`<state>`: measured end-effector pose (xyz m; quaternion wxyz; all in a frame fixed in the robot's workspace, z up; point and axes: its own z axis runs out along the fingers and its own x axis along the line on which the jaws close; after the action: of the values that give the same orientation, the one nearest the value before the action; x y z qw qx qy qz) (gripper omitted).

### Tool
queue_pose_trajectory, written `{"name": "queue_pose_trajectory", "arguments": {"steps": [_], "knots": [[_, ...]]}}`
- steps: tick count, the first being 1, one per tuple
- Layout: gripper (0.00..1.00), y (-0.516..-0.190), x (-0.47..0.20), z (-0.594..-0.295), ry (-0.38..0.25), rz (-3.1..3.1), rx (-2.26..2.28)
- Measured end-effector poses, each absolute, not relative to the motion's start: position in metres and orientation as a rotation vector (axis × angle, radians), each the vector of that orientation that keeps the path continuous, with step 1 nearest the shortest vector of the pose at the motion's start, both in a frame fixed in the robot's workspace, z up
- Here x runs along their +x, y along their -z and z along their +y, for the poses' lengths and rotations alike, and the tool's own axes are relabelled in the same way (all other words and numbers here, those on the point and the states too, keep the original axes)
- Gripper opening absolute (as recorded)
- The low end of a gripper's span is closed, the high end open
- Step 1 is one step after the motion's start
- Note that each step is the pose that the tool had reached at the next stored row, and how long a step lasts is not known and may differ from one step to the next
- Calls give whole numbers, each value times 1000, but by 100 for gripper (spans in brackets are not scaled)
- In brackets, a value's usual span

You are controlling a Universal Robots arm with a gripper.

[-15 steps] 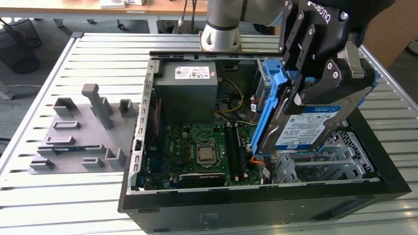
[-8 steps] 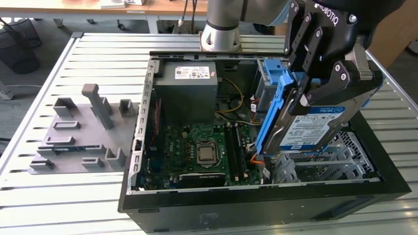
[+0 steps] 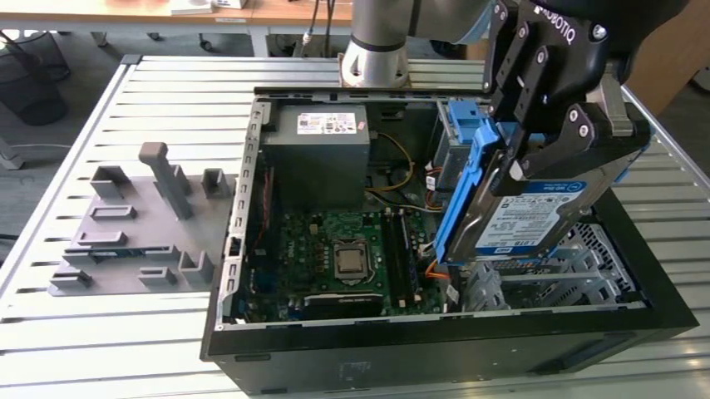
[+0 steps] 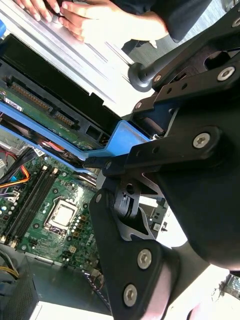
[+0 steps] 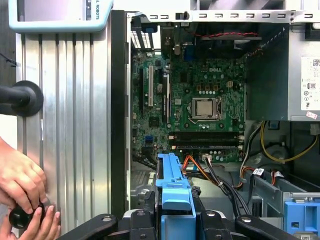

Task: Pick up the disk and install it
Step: 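Insert the disk into the insertion slot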

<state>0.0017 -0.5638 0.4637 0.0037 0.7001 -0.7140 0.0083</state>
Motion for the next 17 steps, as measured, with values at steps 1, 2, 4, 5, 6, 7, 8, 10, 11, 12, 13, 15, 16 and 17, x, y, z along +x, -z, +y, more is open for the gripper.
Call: {"name": "queue_pose_trajectory", "arguments": {"steps": [1, 2, 4, 5, 6, 7, 8, 10, 11, 12, 13, 15, 16, 17], "knots": [[36, -464, 2, -564, -26, -2238, 2194], [36, -464, 2, -564, -26, -2238, 2194], [36, -464, 2, -564, -26, -2239, 2193], [36, -464, 2, -564, -26, -2243, 2189], [36, -464, 2, -564, -26, -2248, 2183], [36, -463, 2, -564, -26, -2253, 2178], [36, -463, 3, -564, -26, -2256, 2176], [36, -463, 5, -564, -26, -2257, 2174], [36, -463, 6, -564, -26, -2257, 2174], [36, -462, 7, -564, -26, -2257, 2174], [36, -462, 8, -564, -26, -2257, 2174], [36, -461, 12, -564, -26, -2257, 2174], [36, -461, 13, -564, -26, -2257, 2174], [36, -461, 15, -564, -26, -2257, 2174]]}}
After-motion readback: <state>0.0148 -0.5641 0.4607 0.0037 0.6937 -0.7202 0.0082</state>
